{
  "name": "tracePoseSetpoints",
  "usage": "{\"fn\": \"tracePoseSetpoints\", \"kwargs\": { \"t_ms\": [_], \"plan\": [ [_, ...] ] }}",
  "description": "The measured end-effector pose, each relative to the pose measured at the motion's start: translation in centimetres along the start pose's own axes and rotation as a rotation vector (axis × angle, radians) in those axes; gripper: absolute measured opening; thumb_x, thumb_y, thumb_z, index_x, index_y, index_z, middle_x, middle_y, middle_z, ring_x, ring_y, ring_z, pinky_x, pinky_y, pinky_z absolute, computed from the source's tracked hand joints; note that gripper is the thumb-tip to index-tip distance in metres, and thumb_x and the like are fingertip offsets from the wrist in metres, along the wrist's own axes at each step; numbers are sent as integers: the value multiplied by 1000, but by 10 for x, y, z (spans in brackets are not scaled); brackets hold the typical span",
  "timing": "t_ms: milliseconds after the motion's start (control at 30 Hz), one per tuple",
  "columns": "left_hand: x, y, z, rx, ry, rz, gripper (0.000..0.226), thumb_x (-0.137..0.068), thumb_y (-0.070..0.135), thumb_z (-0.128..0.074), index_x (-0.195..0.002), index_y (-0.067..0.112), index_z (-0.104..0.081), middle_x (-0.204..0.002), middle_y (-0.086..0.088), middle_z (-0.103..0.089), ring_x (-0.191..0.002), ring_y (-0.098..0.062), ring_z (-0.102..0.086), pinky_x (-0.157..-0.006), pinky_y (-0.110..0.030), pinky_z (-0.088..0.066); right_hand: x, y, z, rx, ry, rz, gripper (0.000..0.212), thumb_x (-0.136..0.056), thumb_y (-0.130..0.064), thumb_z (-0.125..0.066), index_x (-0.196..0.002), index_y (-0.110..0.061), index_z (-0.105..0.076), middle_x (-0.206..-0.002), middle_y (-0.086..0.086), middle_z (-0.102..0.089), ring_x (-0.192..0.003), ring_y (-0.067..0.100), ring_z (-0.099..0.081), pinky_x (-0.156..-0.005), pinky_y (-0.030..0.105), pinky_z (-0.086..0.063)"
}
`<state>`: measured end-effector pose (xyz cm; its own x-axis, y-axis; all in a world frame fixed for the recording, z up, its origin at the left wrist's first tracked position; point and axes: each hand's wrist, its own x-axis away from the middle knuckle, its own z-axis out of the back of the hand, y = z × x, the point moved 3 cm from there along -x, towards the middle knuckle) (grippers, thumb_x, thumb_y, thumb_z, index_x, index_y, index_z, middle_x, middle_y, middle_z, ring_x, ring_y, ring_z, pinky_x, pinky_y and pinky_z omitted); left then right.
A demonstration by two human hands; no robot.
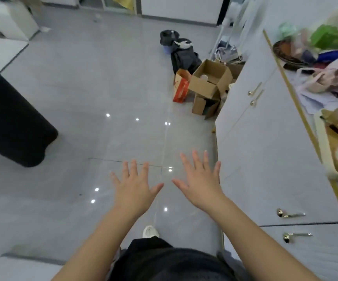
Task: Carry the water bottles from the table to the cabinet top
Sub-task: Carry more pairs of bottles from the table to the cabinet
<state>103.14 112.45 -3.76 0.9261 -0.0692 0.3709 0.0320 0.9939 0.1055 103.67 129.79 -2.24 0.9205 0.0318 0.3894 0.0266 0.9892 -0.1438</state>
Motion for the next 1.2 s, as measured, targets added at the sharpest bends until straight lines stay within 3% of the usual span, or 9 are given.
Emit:
{"fn": "tracePoseSetpoints", "kwargs": {
  "t_ms": [567,1200],
  "plan": [
    [-6,-200,13,264,4,512,78,-92,68,-26,-155,25,-10,-163,-9,-1,-150,-31,6,-116,-62,0,-132,-210,-11,207,-223,416,76,-97,-62,-33,-157,-32,3,-165,6,8,-150,34,13,-115,64,5],
    [-108,-368,40,630,-134,836,78,-93,66,-31,-155,25,-9,-163,-6,-4,-150,-28,4,-117,-60,1,-307,-453,-7,526,-435,846,74,-96,-62,-35,-156,-34,-3,-166,4,2,-151,32,7,-117,62,4]
  ]
}}
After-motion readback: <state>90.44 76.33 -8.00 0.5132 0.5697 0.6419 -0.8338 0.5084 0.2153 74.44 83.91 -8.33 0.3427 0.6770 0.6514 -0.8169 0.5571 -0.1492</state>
